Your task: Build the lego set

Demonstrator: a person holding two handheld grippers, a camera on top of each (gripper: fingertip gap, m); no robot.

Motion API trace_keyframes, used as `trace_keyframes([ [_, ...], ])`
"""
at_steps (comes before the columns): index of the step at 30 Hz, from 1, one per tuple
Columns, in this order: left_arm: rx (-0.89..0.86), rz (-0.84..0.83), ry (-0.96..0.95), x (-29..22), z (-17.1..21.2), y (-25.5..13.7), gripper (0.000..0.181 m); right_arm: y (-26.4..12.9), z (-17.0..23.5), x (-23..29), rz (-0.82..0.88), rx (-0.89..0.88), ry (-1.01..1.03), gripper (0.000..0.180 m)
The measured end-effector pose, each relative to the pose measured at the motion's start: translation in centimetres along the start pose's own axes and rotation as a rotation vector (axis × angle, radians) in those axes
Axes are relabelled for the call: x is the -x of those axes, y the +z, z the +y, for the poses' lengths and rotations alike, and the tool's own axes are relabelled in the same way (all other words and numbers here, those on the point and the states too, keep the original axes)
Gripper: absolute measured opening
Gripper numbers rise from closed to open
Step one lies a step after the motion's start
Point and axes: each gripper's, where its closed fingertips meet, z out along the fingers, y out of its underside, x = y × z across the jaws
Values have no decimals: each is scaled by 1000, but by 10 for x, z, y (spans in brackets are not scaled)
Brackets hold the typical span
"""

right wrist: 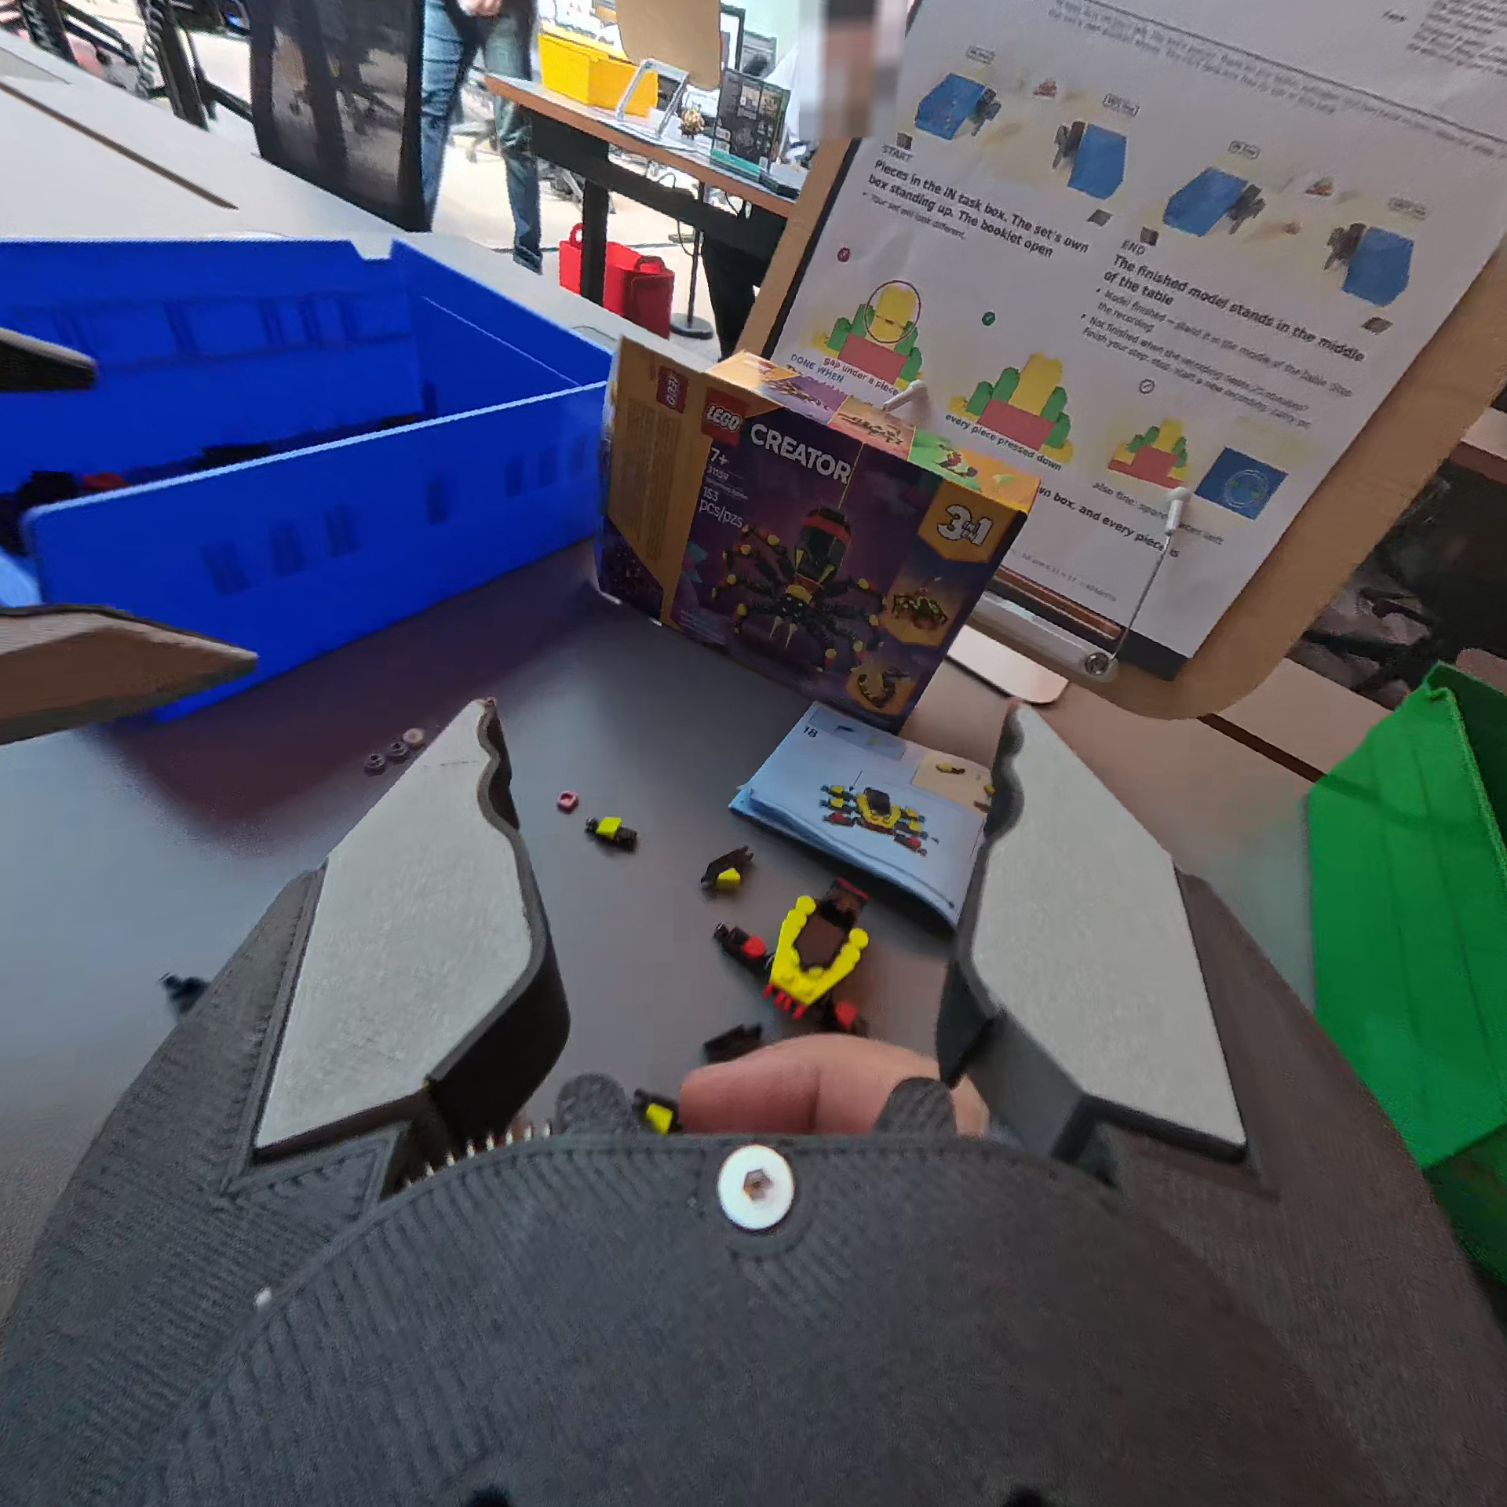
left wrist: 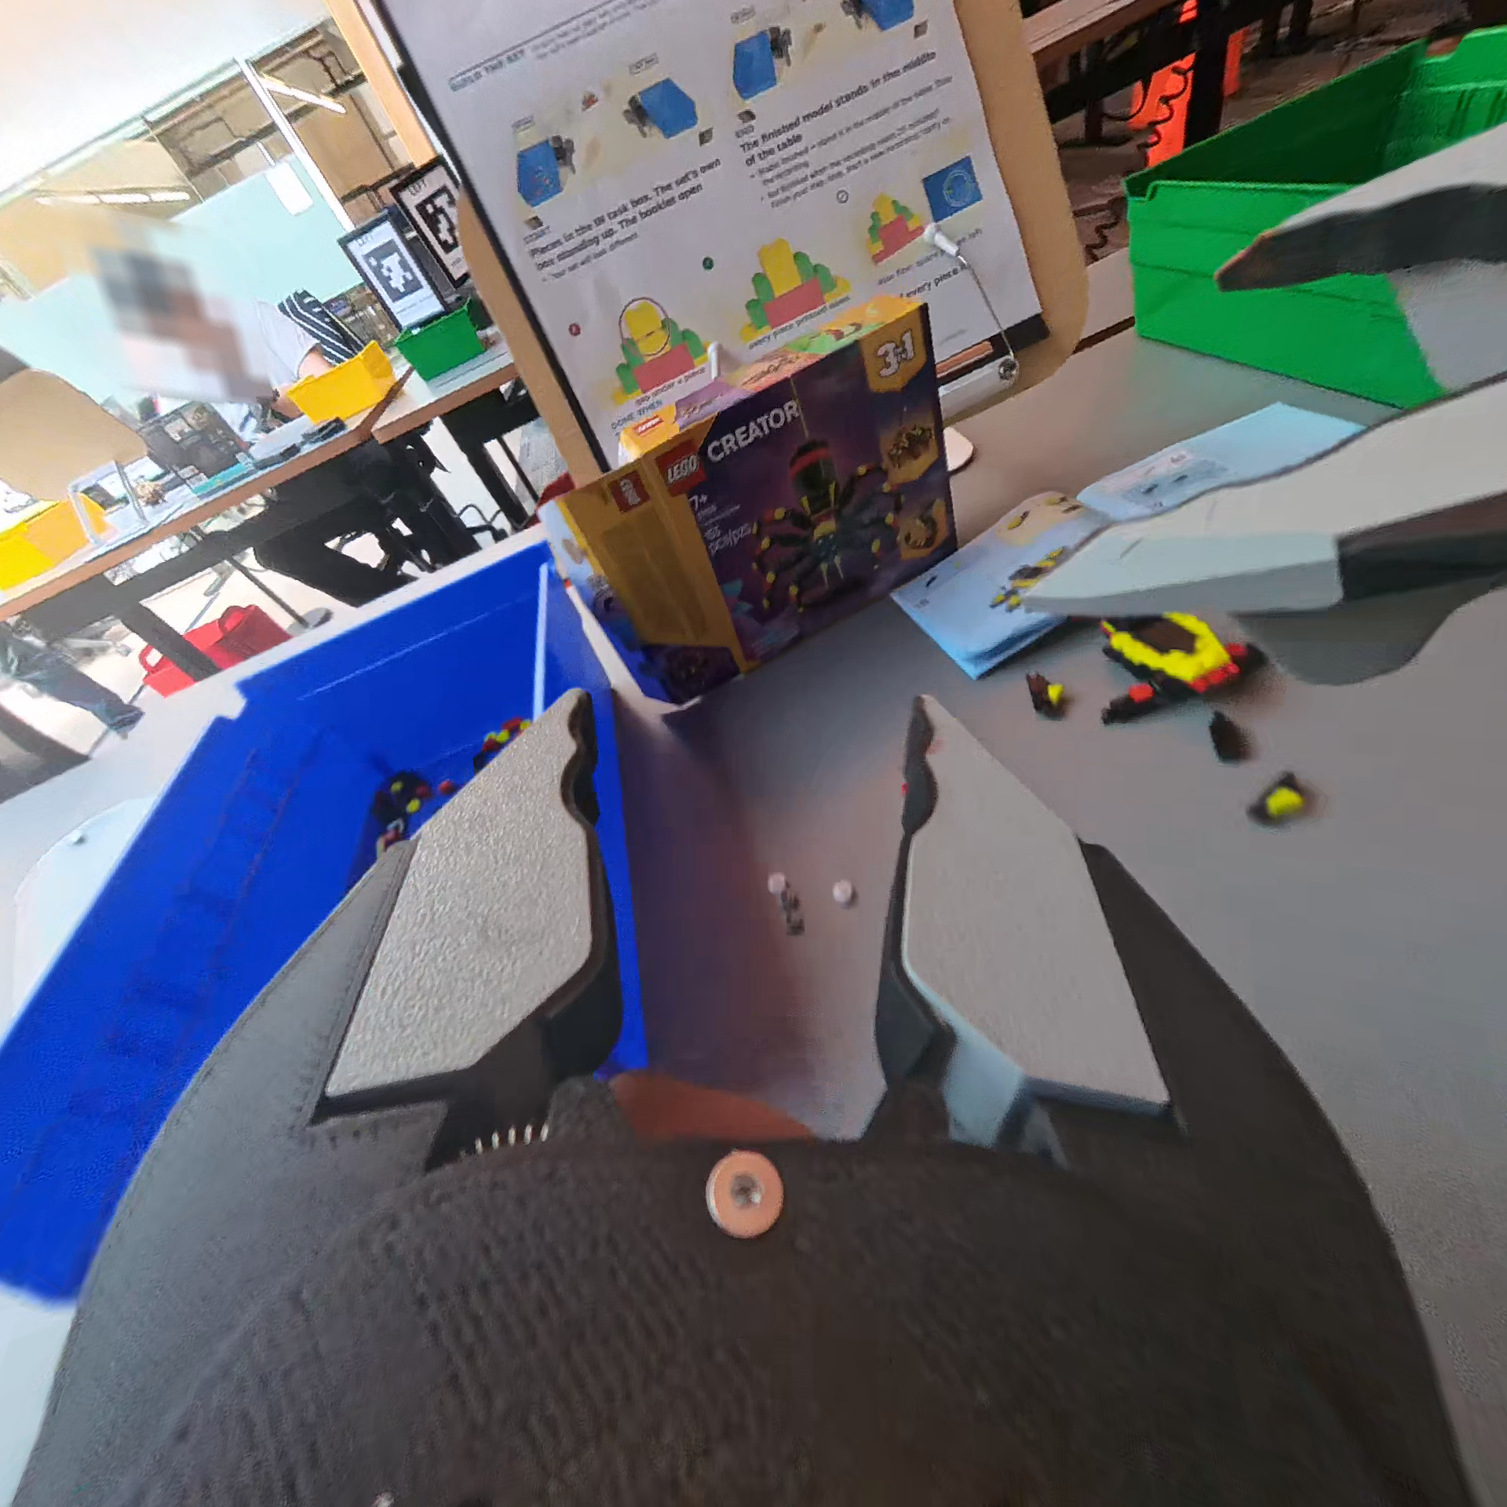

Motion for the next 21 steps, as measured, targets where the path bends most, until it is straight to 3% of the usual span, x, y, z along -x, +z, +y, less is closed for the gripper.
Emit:
trace_keyframes([
  [5,-51,-20,-24,1,-21,90,73,53,5,-26,4,-21,-5,116],
  [9,-80,-48,-3,8,-30,131,72,76,16,-37,2,-7,8,112],
  [12,-116,-52,-11,12,-32,145,72,80,21,-40,10,22,-14,117],
  [16,-60,43,-67,-1,-22,145,74,76,24,-51,88,3,-117,105],
  [21,-54,28,-55,-7,-18,144,69,82,20,-44,47,3,-77,107],
])
